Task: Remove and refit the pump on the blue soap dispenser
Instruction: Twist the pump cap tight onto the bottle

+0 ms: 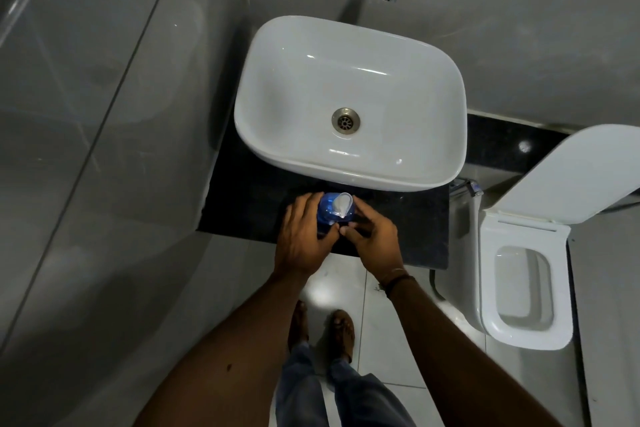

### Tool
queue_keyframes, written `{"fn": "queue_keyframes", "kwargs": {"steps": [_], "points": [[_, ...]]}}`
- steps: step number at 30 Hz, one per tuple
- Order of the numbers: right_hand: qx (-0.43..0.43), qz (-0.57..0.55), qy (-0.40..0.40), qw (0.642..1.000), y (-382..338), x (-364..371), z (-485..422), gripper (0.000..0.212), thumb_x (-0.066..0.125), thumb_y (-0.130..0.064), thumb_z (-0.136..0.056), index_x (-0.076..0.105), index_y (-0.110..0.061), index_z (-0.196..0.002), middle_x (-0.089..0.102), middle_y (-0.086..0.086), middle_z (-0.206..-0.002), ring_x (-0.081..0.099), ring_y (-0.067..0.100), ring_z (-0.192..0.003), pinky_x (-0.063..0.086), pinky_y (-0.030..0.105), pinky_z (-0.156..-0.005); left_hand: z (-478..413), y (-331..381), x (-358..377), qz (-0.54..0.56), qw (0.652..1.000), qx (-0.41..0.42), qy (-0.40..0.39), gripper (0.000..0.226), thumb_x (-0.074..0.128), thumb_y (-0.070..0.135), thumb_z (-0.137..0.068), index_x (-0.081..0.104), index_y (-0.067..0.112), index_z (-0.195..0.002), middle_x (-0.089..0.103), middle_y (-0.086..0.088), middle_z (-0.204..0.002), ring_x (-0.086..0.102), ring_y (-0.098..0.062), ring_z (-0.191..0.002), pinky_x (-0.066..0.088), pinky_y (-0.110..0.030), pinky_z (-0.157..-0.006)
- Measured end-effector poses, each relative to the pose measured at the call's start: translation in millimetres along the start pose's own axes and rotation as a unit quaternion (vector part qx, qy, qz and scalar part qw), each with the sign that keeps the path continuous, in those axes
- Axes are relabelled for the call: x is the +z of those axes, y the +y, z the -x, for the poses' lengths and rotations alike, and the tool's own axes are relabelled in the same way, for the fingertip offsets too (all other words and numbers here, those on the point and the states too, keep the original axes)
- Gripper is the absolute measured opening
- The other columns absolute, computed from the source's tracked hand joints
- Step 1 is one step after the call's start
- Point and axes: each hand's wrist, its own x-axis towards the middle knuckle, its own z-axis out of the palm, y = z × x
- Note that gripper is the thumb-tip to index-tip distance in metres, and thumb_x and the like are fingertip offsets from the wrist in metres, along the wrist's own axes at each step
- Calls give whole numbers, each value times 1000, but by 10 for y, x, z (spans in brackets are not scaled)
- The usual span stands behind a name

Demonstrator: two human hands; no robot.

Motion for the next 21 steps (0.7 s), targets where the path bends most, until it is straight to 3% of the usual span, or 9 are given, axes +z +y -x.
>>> {"fn": "queue_keyframes", "kwargs": {"steps": [5, 12, 18, 21], "points": [[-10, -14, 20, 1000, -58, 76, -8, 59, 73, 1, -94, 58, -9, -150, 73, 7, -139, 71, 17, -125, 55, 39, -115, 53, 39, -92, 60, 998, -2, 6, 60, 68, 21, -96, 45, 6, -149, 51, -13, -143, 55, -29, -128, 49, -42, -102], [-59, -14, 1, 998, -499, 555, -138, 57, 73, 3, -89, 67, -20, -142, 78, -7, -121, 73, -3, -106, 55, 24, -108, -2, -179, -611, 63, 995, -31, 65, 59, 66, 18, -97, 44, 5, -150, 50, -16, -144, 56, -31, -128, 50, -45, -104], [-64, -25, -26, 997, -798, 1125, -258, 60, 74, 4, -88, 65, -14, -144, 79, 4, -127, 76, 17, -116, 57, 39, -111, -35, -506, -1041, 63, 990, -62, 109, 53, 65, 5, -95, 48, 3, -146, 54, -18, -139, 56, -31, -128, 49, -50, -105], [-43, -23, -32, 998, -845, 1312, -306, 62, 76, 1, -88, 63, -14, -147, 77, 6, -132, 74, 18, -119, 56, 42, -113, -56, -617, -1143, 52, 988, -88, 116, 55, 66, 6, -93, 49, 4, -145, 55, -17, -139, 58, -31, -126, 49, -40, -104]]}}
